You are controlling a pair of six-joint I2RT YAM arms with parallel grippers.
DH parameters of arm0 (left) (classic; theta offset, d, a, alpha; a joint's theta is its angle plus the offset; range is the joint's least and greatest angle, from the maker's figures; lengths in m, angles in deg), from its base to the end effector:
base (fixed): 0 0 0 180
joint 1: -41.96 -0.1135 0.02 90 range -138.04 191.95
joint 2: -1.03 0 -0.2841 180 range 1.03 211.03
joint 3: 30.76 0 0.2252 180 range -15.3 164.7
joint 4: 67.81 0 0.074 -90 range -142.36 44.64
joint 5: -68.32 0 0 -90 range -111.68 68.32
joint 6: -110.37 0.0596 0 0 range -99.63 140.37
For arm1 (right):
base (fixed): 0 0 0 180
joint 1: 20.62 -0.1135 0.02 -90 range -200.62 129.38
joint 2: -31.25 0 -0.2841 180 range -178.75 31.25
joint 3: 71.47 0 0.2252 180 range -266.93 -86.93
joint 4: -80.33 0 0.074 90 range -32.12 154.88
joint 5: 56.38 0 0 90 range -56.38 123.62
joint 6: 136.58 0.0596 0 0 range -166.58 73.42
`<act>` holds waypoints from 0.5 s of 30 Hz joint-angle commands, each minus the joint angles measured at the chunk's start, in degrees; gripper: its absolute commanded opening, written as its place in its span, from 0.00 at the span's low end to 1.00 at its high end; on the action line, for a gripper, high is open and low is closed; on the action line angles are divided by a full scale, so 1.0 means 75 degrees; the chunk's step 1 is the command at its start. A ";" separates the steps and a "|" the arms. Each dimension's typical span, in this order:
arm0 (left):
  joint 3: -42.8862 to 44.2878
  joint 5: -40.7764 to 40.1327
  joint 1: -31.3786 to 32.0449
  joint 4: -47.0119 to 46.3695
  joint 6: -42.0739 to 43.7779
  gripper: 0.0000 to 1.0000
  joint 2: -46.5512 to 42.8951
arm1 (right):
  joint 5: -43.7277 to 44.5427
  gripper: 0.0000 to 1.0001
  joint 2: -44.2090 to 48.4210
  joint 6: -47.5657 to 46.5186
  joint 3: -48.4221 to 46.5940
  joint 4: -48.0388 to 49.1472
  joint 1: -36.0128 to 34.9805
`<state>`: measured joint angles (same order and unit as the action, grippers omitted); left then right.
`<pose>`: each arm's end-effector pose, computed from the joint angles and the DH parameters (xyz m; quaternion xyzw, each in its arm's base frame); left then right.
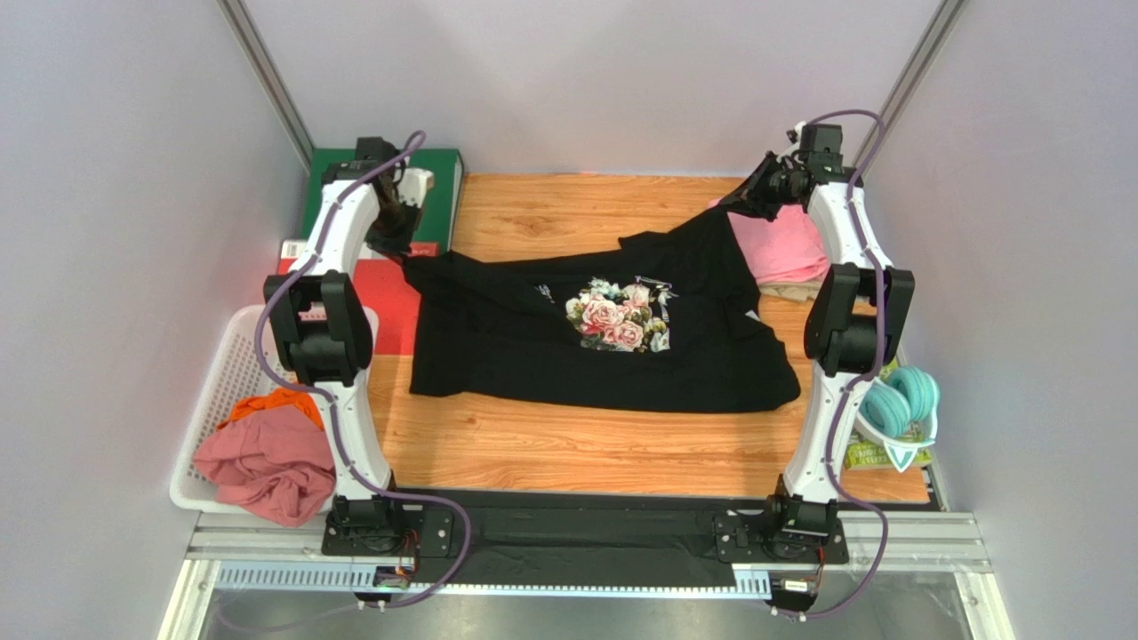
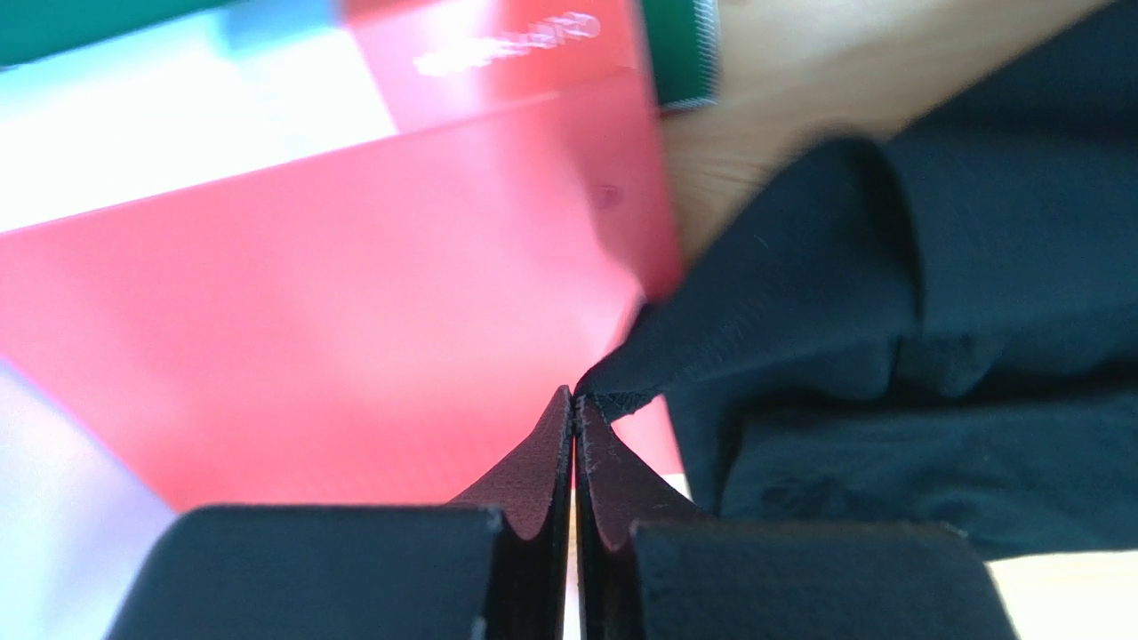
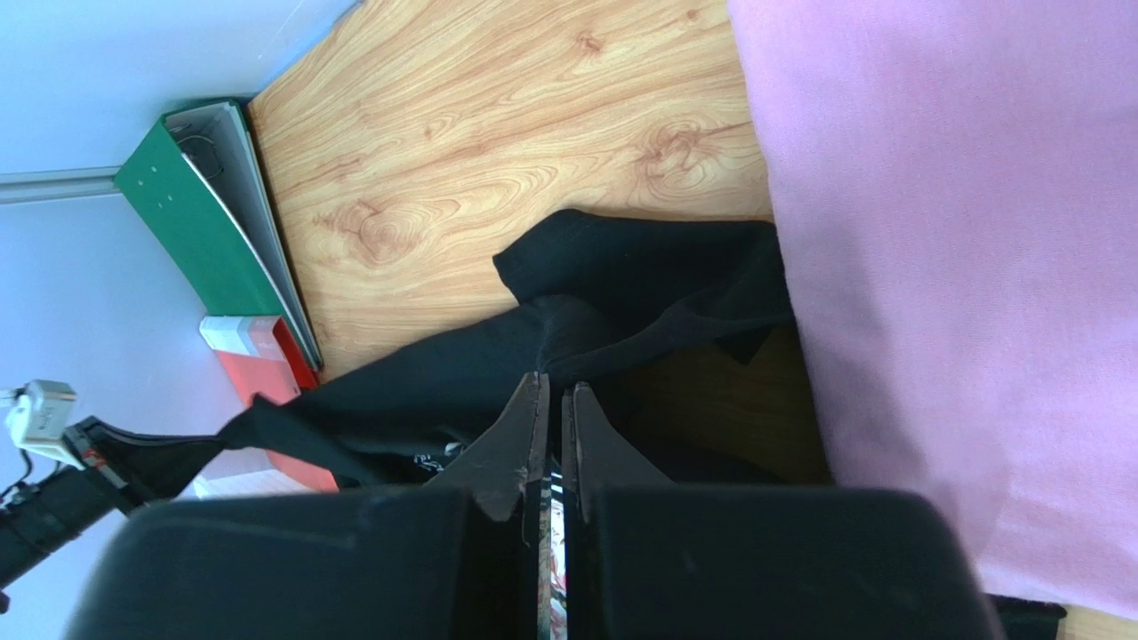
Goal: Fold and stack the t-shirts
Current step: Flatten out the tshirt
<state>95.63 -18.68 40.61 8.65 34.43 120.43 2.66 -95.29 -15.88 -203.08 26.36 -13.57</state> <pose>0.4298 0.0070 0.2634 0.1135 0.9771 -0.0016 0.1800 0.4957 -0.0304 0.2674 0.2033 0.8842 0.3139 0.2799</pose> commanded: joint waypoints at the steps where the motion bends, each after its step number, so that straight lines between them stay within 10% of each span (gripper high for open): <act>1: 0.0501 0.0103 -0.0441 0.0314 0.0058 0.00 -0.0415 | -0.0009 0.00 0.0898 0.0125 -0.0016 0.0320 0.0197; 15: 0.0830 0.0127 -0.0594 0.0373 0.0105 0.00 -0.0380 | 0.0343 0.00 0.2340 0.0430 0.1073 0.0929 0.0794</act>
<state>99.83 -17.15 36.68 10.90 34.54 120.06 3.54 -82.74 -14.15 -197.60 27.76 -8.98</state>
